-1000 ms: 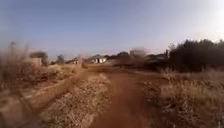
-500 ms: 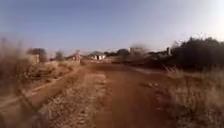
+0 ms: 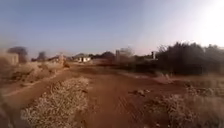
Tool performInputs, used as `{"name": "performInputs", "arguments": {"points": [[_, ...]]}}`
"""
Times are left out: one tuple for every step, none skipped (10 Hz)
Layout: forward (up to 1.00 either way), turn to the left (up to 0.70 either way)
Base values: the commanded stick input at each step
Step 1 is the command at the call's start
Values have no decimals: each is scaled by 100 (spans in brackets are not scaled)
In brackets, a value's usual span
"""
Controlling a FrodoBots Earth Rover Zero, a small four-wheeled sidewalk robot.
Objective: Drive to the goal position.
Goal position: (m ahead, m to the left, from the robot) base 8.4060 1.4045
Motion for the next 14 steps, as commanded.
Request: {"name": "performInputs", "arguments": {"points": [[70,0],[70,0],[70,0],[70,0],[70,0],[70,0],[70,0],[70,0],[70,0],[70,0],[70,0],[70,0],[70,0],[70,9]]}}
